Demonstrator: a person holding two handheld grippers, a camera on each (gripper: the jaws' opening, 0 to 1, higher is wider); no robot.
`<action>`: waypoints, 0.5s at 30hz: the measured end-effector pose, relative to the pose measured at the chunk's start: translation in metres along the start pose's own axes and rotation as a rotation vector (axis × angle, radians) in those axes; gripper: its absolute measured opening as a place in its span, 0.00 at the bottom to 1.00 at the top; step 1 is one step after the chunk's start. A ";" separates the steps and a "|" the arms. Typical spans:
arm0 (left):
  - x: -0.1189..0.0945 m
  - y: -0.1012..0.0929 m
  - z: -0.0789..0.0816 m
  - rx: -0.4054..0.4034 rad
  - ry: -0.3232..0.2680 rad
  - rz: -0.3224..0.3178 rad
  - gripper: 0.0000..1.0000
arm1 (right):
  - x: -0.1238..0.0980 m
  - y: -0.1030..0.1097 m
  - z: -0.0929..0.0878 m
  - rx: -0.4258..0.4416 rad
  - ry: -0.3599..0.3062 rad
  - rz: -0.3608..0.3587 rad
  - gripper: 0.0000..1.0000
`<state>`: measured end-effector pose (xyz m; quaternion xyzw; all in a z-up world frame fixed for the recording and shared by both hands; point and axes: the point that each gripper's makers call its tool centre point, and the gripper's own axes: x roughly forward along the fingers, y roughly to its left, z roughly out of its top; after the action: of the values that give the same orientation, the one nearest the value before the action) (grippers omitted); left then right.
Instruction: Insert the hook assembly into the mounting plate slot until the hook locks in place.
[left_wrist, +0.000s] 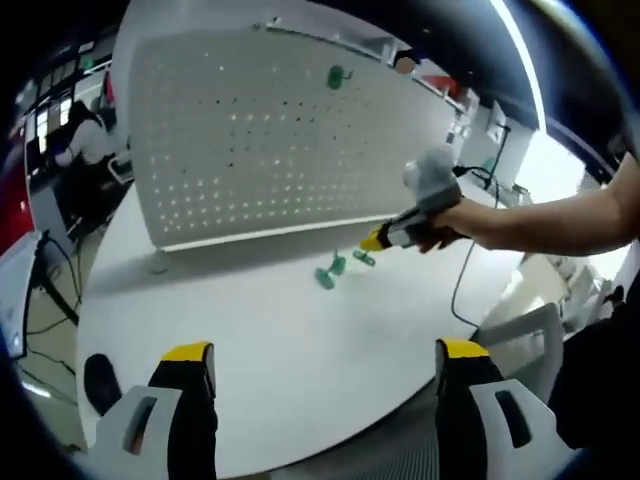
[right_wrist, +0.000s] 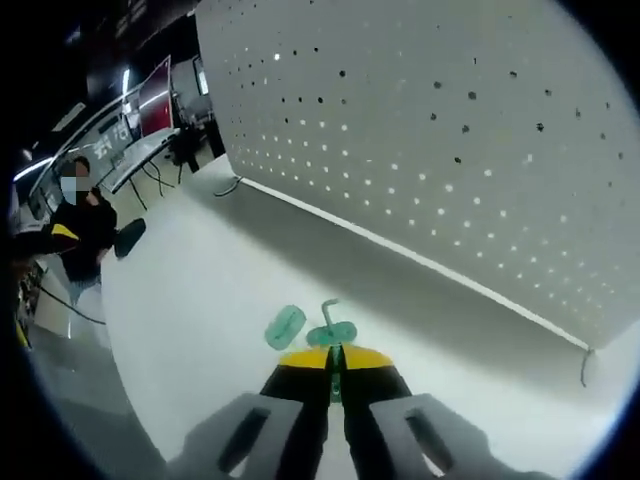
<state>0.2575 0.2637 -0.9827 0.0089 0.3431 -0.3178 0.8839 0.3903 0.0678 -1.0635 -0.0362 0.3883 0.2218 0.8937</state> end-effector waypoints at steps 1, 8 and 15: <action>-0.001 0.000 0.001 0.000 -0.004 0.002 0.92 | -0.003 0.002 0.002 0.024 -0.016 0.001 0.00; -0.010 0.000 0.010 0.013 -0.023 0.026 0.92 | -0.036 0.022 0.020 0.018 -0.152 -0.005 0.00; -0.011 -0.003 0.022 0.029 -0.046 0.033 0.91 | -0.075 0.047 0.039 0.120 -0.308 0.031 0.00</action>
<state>0.2624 0.2623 -0.9581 0.0204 0.3178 -0.3081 0.8965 0.3521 0.0913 -0.9777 0.0575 0.2597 0.2150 0.9397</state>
